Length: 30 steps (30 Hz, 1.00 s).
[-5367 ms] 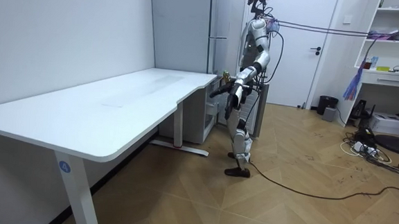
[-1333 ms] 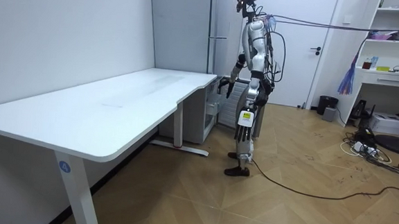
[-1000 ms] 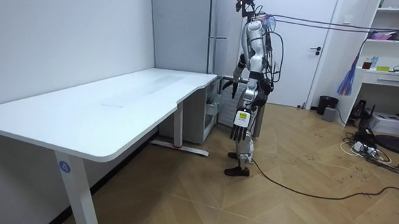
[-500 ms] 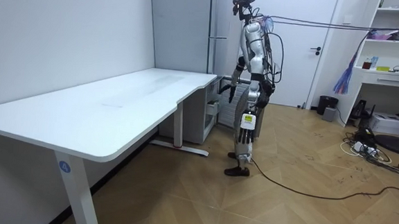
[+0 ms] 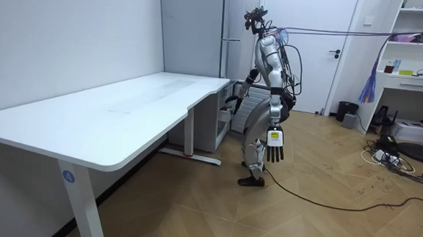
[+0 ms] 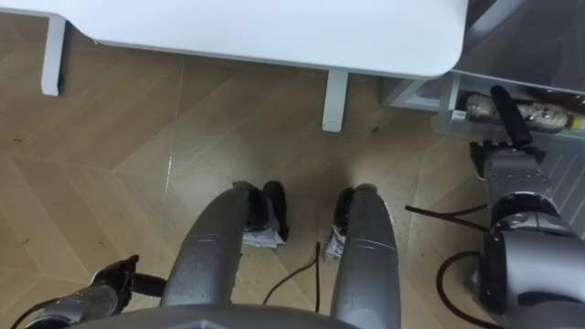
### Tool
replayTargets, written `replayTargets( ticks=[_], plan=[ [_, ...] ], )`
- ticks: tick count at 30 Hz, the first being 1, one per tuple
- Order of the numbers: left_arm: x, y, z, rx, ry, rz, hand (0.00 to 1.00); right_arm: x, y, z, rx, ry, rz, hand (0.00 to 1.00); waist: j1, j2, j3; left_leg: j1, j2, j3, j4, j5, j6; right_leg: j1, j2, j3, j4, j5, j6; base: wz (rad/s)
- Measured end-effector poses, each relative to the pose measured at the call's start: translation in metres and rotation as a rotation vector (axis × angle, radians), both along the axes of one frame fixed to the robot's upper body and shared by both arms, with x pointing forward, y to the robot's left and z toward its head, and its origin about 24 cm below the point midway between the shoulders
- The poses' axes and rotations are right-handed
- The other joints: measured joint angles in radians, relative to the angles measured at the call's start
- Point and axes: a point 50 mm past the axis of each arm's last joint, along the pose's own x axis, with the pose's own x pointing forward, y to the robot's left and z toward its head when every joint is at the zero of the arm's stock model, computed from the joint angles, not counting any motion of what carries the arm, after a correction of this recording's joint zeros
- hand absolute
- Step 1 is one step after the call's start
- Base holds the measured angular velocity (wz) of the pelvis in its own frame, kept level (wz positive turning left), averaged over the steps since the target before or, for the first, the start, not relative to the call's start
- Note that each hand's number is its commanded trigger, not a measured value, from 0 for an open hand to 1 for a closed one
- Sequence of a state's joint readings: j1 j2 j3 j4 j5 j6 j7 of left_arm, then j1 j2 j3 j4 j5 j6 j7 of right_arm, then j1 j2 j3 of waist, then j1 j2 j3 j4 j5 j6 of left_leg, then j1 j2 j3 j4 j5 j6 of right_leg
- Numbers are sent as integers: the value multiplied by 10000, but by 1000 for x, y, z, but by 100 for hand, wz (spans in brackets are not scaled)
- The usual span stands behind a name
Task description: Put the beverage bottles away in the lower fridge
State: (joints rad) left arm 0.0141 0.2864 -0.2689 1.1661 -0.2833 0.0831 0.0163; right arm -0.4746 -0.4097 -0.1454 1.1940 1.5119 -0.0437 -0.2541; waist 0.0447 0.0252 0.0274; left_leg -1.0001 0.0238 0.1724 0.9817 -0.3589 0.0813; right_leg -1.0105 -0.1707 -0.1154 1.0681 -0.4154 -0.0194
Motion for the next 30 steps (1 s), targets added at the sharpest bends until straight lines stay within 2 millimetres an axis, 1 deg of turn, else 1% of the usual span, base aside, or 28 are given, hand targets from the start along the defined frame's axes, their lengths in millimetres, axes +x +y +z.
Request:
replayTargets(
  ticks=[1, 4, 5, 6, 7, 8, 9, 10, 11, 12, 13, 14, 15, 16, 17, 19, 21, 23, 24, 25, 26, 28, 30],
  plan=[
    [0, 0, 0, -14, -7, 4, 0, 1, -2, 3, -41, 23, -62, 0, 57, -1, 1, -146, -7, 35, 246, -108, -10, -170, 0, 55, 246, -99, -20, -7],
    [-2, 0, 0, -94, -16, 77, 0, 5, -6, 9, -9, 67, -271, 0, 113, -31, -8, -495, -21, 57, 660, -240, -24, -560, -43, 149, 717, -279, -25, 0],
    [-3, 0, 0, -106, -8, 80, 0, 10, -6, 14, 9, 76, -316, 0, 116, -41, -8, -703, -7, 60, 854, -289, -40, -758, -76, 145, 900, -330, -45, 4],
    [-4, 0, 0, -111, 7, 82, 0, 12, -5, 16, 21, 88, -352, 0, 103, -58, -10, -809, -8, 61, 929, -303, -49, -860, -130, 140, 995, -362, -56, 9],
    [-6, 0, -1, -126, 18, 116, 0, 16, -6, 21, 58, 140, -450, 0, 57, -94, -11, -1007, -8, 59, 1059, -311, -40, -1049, -273, 111, 1170, -405, -90, 16],
    [-8, 0, -1, -161, -5, 188, 0, 19, -7, 25, 93, 173, -569, 0, 16, -97, -13, -1209, -26, 19, 1207, -329, -14, -1204, -352, 60, 1314, -445, -84, 17],
    [-9, 0, -1, -179, -26, 265, 0, 20, -7, 27, 131, 161, -638, 0, 0, -96, -12, -1291, -27, 11, 1282, -338, 2, -1271, -377, 50, 1383, -461, -81, 15],
    [-12, 1, -1, -194, -23, 415, 0, 23, -8, 32, 157, 211, -746, 0, -24, -99, -14, -1436, -53, 12, 1400, -352, 31, -1416, -432, 54, 1515, -508, -90, 11],
    [-16, 2, -1, -191, 14, 543, 0, 27, -9, 37, 195, 247, -851, 0, -82, -98, -13, -1534, -104, 12, 1486, -351, 60, -1504, -569, 27, 1622, -520, -85, 14],
    [-19, 3, -1, -179, 52, 640, 0, 28, -9, 39, 246, 260, -930, 0, -147, -98, -14, -1568, -182, 7, 1515, -344, 75, -1543, -595, 15, 1701, -546, -55, 17],
    [-22, 5, -1, -145, 59, 817, 0, 28, -12, 42, 290, 320, -1094, 0, -148, -122, -5, -1607, -237, 23, 1604, -363, 119, -1589, -655, 51, 1832, -587, 14, 16],
    [-24, 6, -1, -107, 62, 935, 0, 29, -13, 44, 295, 418, -1201, 0, -131, -132, -2, -1633, -293, 31, 1679, -382, 152, -1624, -736, 66, 1930, -634, 6, 13],
    [-25, 7, -1, -95, 50, 990, 0, 29, -14, 46, 299, 440, -1239, 0, -134, -134, 0, -1644, -326, 30, 1694, -382, 154, -1638, -752, 95, 1963, -657, 18, 12],
    [-26, 8, -1, -46, 21, 1018, 0, 30, -14, 48, 307, 480, -1300, 0, -136, -139, 3, -1652, -380, 31, 1742, -389, 171, -1645, -801, 123, 2042, -691, 67, 11],
    [-26, 9, 0, -1, -57, 1025, 0, 31, -14, 48, 321, 515, -1326, 0, -126, -182, 24, -1665, -401, 32, 1779, -397, 185, -1645, -883, 96, 2086, -706, 57, 9],
    [-27, 10, 0, 20, -128, 1110, 0, 32, -14, 50, 374, 551, -1371, 0, -128, -264, 72, -1686, -420, 36, 1810, -401, 195, -1666, -898, 101, 2136, -725, 62, 3],
    [-32, 11, 0, 40, -123, 1207, 0, 34, -13, 52, 477, 598, -1434, 0, -133, -318, 63, -1723, -413, 40, 1834, -415, 218, -1705, -908, 111, 2157, -742, 64, 0],
    [-43, 12, -1, 83, 44, 1308, 0, 40, -13, 61, 559, 514, -1515, 0, -141, -325, 64, -1805, -401, 60, 1833, -415, 220, -1811, -924, 139, 2165, -739, 70, 0],
    [-46, 13, -1, 115, 83, 1363, 0, 40, -13, 61, 560, 510, -1522, 0, -128, -325, 64, -1807, -399, 57, 1833, -418, 223, -1810, -926, 129, 2164, -730, 87, 0],
    [-53, 14, -1, 223, 133, 1504, 0, 41, -13, 62, 562, 523, -1544, 0, -119, -328, 62, -1806, -393, 46, 1833, -419, 224, -1798, -932, 101, 2163, -731, 86, 5],
    [-60, 16, -1, 340, 224, 1577, 0, 41, -13, 63, 578, 602, -1598, 0, -115, -332, 60, -1800, -389, 36, 1832, -415, 224, -1782, -947, 76, 2163, -746, 56, 4],
    [-69, 18, 0, 467, 353, 1674, 0, 42, -13, 65, 570, 763, -1661, 0, -70, -366, 55, -1782, -366, 38, 1833, -390, 266, -1769, -906, 72, 2166, -737, -5, 0],
    [-74, 18, 0, 571, 417, 1633, 0, 45, -11, 70, 360, 836, -1550, 0, -28, -378, 59, -1763, -354, 40, 1834, -395, 258, -1756, -905, 74, 2177, -743, -34, 0]
  ],
)
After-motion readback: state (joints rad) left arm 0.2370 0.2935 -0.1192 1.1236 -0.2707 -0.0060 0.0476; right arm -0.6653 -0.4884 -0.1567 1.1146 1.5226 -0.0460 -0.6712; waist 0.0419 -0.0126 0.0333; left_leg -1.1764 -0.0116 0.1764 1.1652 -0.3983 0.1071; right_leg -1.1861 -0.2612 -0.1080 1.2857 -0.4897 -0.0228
